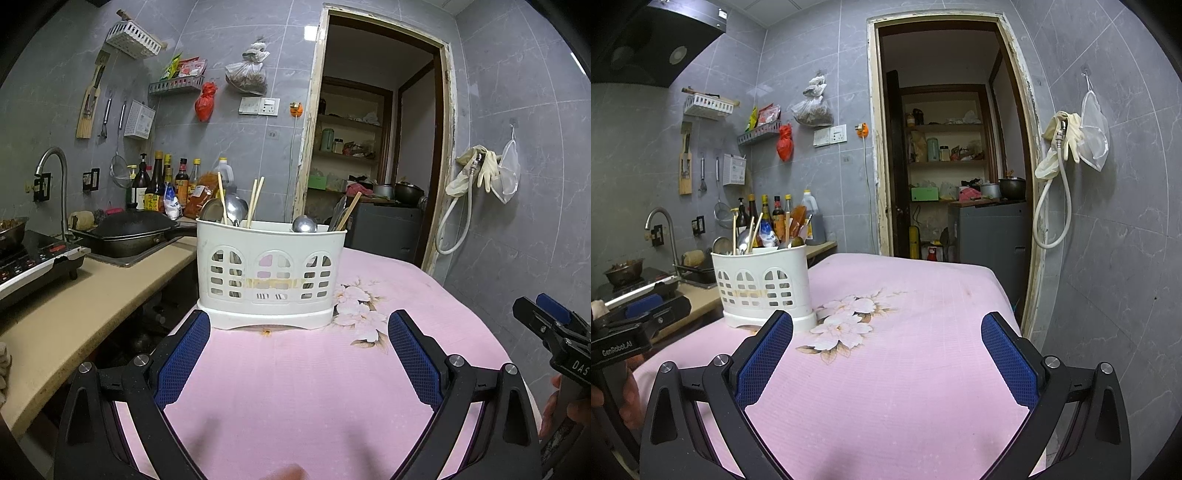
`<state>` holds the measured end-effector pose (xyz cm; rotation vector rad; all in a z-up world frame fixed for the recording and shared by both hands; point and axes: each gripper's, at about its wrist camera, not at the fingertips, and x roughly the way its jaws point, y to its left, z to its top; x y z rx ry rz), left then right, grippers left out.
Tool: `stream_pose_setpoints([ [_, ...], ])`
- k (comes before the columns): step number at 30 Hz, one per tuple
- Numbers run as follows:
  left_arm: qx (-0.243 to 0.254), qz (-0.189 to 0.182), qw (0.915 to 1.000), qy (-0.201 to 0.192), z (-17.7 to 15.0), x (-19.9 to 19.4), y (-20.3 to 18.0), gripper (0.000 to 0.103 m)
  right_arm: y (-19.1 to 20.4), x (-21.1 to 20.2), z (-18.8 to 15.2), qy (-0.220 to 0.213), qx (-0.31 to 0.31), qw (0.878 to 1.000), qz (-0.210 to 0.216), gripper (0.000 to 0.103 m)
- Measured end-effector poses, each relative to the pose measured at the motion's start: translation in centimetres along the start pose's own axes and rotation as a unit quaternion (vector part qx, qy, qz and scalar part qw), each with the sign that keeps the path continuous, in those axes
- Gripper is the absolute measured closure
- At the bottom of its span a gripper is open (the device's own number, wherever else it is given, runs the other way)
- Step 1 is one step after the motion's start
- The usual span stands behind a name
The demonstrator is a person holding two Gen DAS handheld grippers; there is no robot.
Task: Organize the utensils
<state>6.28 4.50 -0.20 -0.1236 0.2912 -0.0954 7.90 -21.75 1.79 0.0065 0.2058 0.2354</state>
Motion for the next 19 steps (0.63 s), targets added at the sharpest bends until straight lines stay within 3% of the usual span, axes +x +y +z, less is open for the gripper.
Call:
stream_pose_setpoints([
  [19,0.000,0.016,0.9999,-0.007,0.43,-0.18,0.49,0.008,0.41,-0.21,-0.84,0.005,-0.001,1.000,0.001,0.000],
])
